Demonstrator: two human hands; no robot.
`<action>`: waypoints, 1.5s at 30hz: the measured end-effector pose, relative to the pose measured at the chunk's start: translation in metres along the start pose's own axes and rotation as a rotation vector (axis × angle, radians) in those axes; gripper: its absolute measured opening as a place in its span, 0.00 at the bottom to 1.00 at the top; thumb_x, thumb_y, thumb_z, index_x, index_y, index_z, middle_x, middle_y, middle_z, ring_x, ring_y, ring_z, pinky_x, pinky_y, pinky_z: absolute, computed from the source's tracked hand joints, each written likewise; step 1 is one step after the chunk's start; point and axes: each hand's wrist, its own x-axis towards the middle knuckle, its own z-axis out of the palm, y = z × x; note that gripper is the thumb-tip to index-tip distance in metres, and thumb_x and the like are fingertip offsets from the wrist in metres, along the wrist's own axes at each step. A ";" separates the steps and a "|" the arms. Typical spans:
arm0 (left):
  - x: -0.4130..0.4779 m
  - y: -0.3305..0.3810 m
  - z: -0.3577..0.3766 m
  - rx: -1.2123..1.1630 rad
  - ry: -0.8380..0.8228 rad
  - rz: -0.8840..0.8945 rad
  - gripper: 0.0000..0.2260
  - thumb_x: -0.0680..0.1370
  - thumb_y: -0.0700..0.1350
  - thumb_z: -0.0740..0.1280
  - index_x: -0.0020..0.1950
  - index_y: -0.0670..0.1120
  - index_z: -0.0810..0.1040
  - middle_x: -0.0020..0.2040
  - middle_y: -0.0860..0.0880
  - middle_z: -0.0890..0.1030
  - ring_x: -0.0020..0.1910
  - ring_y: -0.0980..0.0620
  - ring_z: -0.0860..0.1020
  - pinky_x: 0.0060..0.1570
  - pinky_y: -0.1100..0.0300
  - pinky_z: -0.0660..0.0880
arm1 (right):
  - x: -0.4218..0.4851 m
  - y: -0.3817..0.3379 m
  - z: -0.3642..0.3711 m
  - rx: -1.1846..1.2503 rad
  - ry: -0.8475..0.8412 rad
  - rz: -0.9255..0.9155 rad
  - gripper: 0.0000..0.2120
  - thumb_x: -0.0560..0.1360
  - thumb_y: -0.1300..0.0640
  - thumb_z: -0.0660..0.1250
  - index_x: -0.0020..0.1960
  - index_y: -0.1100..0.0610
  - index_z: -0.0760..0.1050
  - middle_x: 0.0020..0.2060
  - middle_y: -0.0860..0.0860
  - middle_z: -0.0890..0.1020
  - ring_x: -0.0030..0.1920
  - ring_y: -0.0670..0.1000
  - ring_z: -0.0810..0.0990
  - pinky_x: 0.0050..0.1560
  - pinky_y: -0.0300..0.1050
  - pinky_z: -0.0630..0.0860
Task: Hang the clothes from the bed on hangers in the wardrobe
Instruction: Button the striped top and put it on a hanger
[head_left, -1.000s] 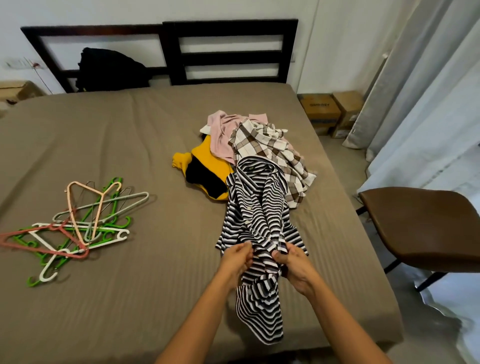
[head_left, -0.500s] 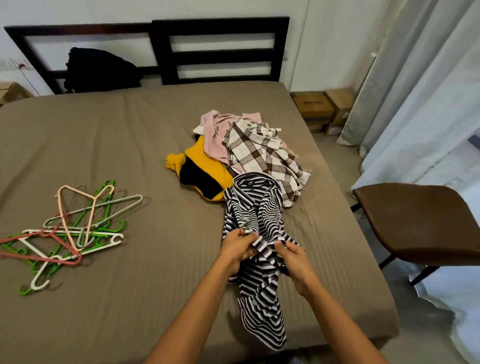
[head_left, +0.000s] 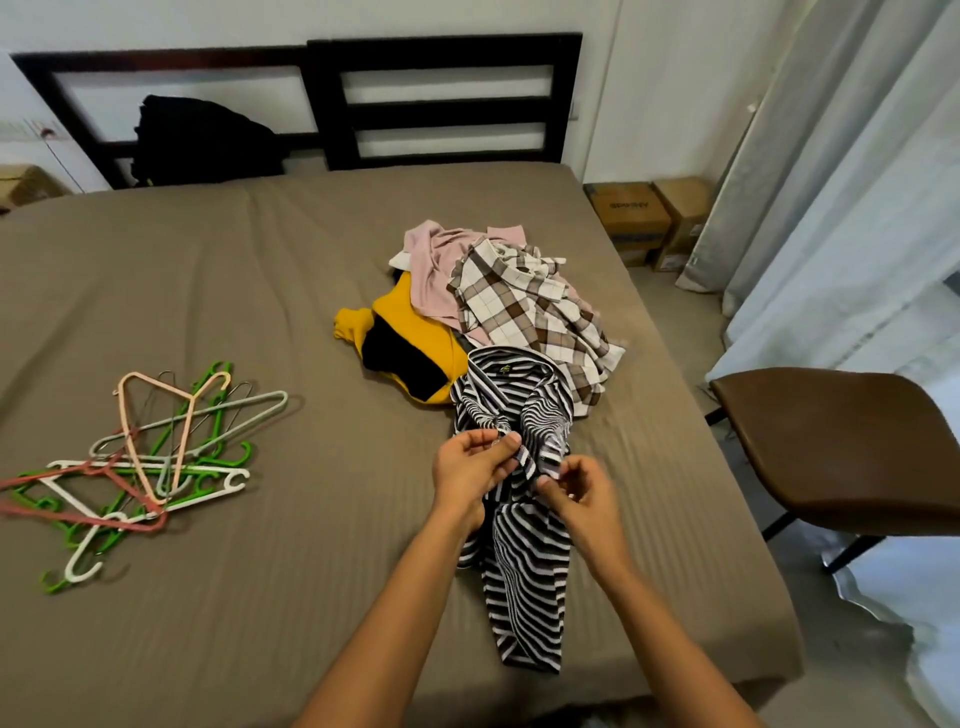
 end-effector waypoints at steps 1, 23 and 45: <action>-0.001 0.001 0.003 0.003 -0.022 0.000 0.09 0.70 0.33 0.73 0.44 0.40 0.74 0.38 0.45 0.80 0.33 0.54 0.81 0.33 0.66 0.79 | 0.000 -0.004 0.004 -0.031 -0.068 -0.010 0.11 0.69 0.62 0.74 0.44 0.54 0.72 0.37 0.49 0.78 0.38 0.45 0.77 0.43 0.47 0.76; -0.013 -0.068 -0.042 1.408 -0.422 0.498 0.27 0.68 0.69 0.59 0.55 0.49 0.73 0.50 0.49 0.81 0.50 0.48 0.79 0.49 0.50 0.76 | 0.030 -0.002 -0.002 0.675 0.219 0.394 0.14 0.74 0.75 0.60 0.46 0.56 0.70 0.30 0.47 0.79 0.29 0.43 0.77 0.28 0.36 0.76; -0.006 -0.038 0.003 0.352 -0.184 -0.066 0.05 0.78 0.44 0.66 0.49 0.44 0.78 0.38 0.53 0.80 0.34 0.62 0.78 0.32 0.70 0.74 | 0.028 -0.007 -0.016 0.468 -0.192 0.475 0.09 0.69 0.71 0.70 0.46 0.63 0.74 0.30 0.51 0.82 0.31 0.47 0.81 0.34 0.37 0.79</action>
